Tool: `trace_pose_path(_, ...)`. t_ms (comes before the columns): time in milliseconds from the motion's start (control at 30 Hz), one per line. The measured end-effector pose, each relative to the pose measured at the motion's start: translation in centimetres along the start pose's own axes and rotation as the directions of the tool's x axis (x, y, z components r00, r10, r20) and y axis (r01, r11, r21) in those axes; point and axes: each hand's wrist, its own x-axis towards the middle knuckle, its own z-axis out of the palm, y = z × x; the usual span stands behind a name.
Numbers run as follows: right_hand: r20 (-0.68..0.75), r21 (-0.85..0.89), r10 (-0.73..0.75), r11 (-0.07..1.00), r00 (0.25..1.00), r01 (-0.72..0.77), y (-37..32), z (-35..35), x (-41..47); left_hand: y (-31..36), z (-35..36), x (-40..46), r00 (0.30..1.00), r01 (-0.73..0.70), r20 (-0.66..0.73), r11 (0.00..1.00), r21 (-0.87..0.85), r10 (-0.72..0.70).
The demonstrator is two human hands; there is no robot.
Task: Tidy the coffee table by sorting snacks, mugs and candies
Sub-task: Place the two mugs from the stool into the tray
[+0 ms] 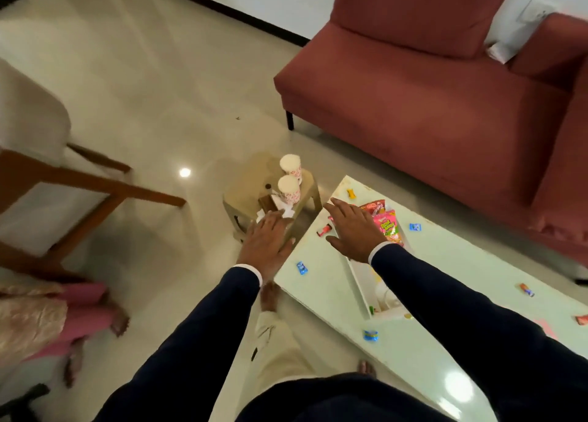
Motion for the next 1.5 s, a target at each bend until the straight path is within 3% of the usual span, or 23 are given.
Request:
trace_pose_path(100, 0.046, 0.026, 0.108, 0.994, 0.993, -0.109, -0.9, 0.5, 5.7, -4.8, -0.7, 7.0, 0.997, -0.008, 0.073, 0.998, -0.059, 0.012)
trace_pose_path(233, 0.153, 0.031, 0.168, 0.984, 0.974, -0.175, -1.4, 1.9, 12.0, -8.8, -0.7, 16.0, 0.960, 0.195, 0.257, 0.919, -0.342, -0.108)
trace_pose_path(367, 0.228, 0.052, 0.224, 0.969, 0.948, -0.241, -0.4, 5.0, 17.7, -11.7, 2.7, 23.9, 0.952, 0.180, 0.277, 0.970, -0.162, -0.130)
trace_pose_path(533, 0.232, 0.272, 0.333, 0.880, 0.914, -0.390, 2.3, 7.9, 24.7, -14.0, 8.3, 28.3, 0.960, -0.038, 0.280, 0.988, 0.149, -0.005)
trace_pose_path(633, 0.166, 0.363, 0.392, 0.829, 0.905, -0.426, 3.7, 9.0, 28.0, -15.1, 11.4, 29.4, 0.963, -0.126, 0.261, 0.968, 0.218, 0.067)
trace_pose_path(767, -0.006, 0.447, 0.380, 0.828, 0.925, -0.338, 5.1, 8.7, 33.0, -16.0, 13.7, 30.8, 0.971, -0.192, 0.188, 0.946, 0.263, 0.146)
trace_pose_path(833, -0.043, 0.403, 0.312, 0.875, 0.949, -0.270, 5.5, 7.8, 35.9, -16.2, 14.5, 31.2, 0.974, -0.202, 0.156, 0.937, 0.283, 0.163)
trace_pose_path(933, 0.090, 0.092, 0.038, 0.995, 0.995, -0.047, 5.1, 7.2, 39.7, -16.4, 15.3, 31.9, 0.974, -0.210, 0.144, 0.937, 0.280, 0.175)
trace_pose_path(1033, 0.269, -0.208, -0.176, 0.949, 0.947, 0.235, 4.1, 7.9, 41.8, -16.3, 15.7, 32.5, 0.973, -0.205, 0.156, 0.945, 0.257, 0.169)
trace_pose_path(1100, 0.302, -0.300, -0.216, 0.903, 0.929, 0.307, 3.9, 8.8, 42.6, -16.2, 15.8, 32.7, 0.974, -0.196, 0.161, 0.949, 0.246, 0.160)
trace_pose_path(1400, 0.210, -0.188, -0.121, 0.969, 0.970, 0.161, 4.6, 11.8, 44.4, -16.4, 16.1, 32.6, 0.971, -0.221, 0.153, 0.931, 0.290, 0.183)
trace_pose_path(1500, 0.182, -0.005, -0.049, 0.999, 0.982, 0.050, 6.1, 11.1, 44.1, -16.4, 16.0, 32.6, 0.968, -0.229, 0.163, 0.937, 0.264, 0.190)
